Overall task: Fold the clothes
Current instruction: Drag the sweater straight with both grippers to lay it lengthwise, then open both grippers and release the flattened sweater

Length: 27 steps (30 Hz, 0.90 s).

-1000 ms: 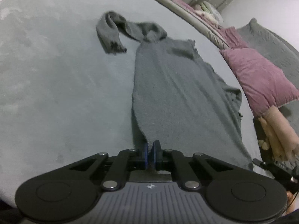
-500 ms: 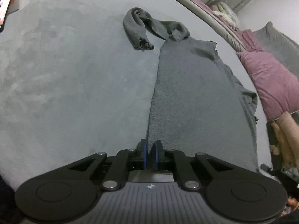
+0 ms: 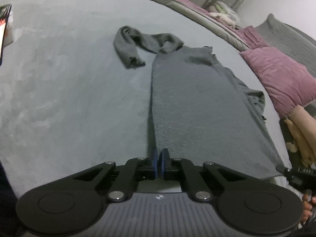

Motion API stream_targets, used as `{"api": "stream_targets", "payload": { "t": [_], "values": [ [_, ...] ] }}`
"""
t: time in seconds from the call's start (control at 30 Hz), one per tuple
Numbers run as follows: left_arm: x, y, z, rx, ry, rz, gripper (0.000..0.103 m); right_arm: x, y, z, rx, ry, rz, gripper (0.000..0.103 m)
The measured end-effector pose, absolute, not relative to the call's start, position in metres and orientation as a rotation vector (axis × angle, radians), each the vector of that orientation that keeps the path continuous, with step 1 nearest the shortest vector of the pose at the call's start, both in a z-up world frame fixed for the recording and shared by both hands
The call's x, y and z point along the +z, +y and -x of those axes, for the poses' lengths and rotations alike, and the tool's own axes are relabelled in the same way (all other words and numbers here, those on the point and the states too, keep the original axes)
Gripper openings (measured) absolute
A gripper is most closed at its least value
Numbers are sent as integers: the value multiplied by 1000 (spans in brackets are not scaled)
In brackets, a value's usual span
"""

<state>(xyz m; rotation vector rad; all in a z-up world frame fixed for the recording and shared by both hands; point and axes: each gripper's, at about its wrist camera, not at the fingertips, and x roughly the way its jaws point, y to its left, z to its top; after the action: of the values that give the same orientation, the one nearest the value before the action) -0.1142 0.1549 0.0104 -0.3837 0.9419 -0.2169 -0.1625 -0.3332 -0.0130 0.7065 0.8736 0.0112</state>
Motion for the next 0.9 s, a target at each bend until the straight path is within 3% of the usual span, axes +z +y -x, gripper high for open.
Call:
{"api": "stream_targets", "payload": {
  "t": [0.2, 0.63, 0.73, 0.83, 0.9],
  "values": [
    [18, 145, 120, -239, 970, 299, 3, 3, -325, 170, 4, 892, -601, 8],
    [-17, 148, 116, -220, 1074, 312, 4, -35, -323, 168, -69, 1007, -560, 8],
    [-14, 151, 114, -223, 1069, 323, 10, -32, -322, 168, -70, 1003, -549, 9],
    [-12, 153, 112, -226, 1063, 334, 14, -28, -322, 168, -71, 991, -549, 19],
    [-10, 155, 111, -229, 1059, 341, 21, -23, -321, 166, -81, 976, -535, 37]
  ]
}}
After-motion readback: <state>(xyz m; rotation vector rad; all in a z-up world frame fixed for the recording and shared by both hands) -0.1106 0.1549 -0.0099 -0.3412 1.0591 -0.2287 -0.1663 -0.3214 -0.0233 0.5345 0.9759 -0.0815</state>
